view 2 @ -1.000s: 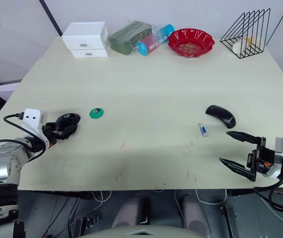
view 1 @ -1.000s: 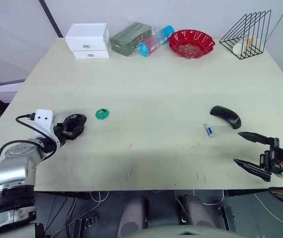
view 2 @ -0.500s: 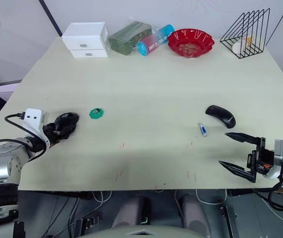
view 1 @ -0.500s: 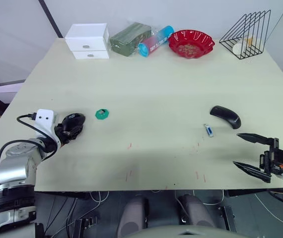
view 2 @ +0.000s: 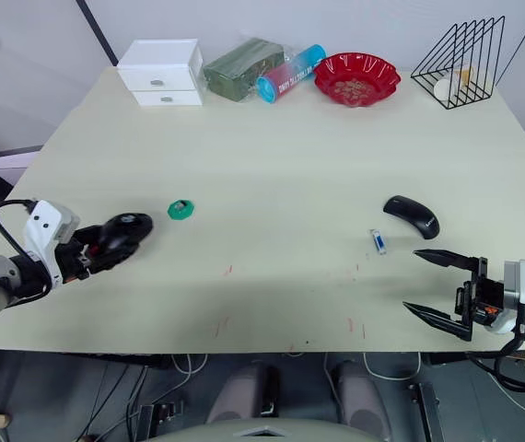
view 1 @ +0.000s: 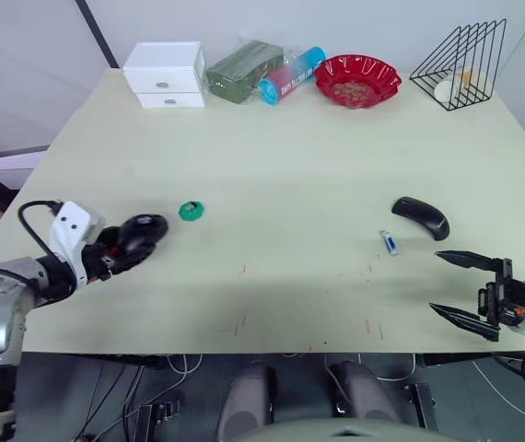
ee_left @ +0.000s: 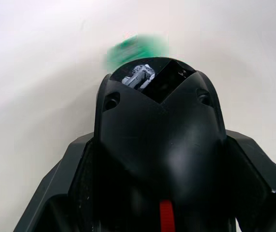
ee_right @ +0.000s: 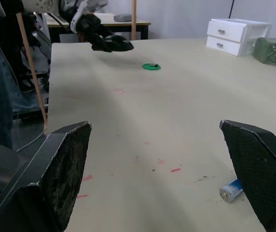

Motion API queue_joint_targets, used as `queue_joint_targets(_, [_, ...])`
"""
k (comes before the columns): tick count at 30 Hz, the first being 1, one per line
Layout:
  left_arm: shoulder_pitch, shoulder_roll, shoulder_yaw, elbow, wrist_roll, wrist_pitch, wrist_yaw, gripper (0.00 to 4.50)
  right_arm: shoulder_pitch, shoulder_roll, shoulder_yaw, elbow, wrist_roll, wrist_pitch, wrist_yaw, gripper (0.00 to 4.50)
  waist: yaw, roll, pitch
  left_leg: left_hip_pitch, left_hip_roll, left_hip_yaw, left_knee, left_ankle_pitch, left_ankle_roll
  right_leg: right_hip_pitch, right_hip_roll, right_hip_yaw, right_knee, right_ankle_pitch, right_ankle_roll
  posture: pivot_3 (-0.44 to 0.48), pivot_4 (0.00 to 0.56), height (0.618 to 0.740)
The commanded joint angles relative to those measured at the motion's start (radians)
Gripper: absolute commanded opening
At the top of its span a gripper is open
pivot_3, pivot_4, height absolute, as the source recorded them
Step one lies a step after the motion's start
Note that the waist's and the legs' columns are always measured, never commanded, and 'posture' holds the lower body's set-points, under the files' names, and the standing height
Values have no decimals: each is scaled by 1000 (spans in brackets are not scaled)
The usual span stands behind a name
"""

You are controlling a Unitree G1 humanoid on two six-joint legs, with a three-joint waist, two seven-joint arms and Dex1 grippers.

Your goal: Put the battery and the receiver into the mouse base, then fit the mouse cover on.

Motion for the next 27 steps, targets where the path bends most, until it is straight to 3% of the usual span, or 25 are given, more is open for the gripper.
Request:
queue_joint_targets(1, [-54,36,-63,-138,-52,3,-84,2920,-13,-7,-9,-3,13,-6,9,4500,2,0,0,0,0,0,0,0,0,0,0,0,0,0,0,0,150,740])
queue_joint_targets(6, [-167,48,-213,-210,-36,32,-144,2920,-11,-6,-6,-9,14,-6,7,4500,-1,0,0,0,-2,1,0,0,0,0,3,1,0,0,0,0,150,740])
queue_joint_targets(15, [-346,-20,-440,-225,49,7,-177,2920,6,-7,-13,-39,23,-5,-7,4500,-6,0,0,0,-2,1,0,0,0,0,6,2,1,0,0,0,150,740])
queue_joint_targets(27, [-457,-195,-681,-166,205,-34,-163,2920,15,3,7,-94,11,-25,-25,4500,1,0,0,-2,-2,1,4,0,0,0,7,2,1,0,0,0,150,740])
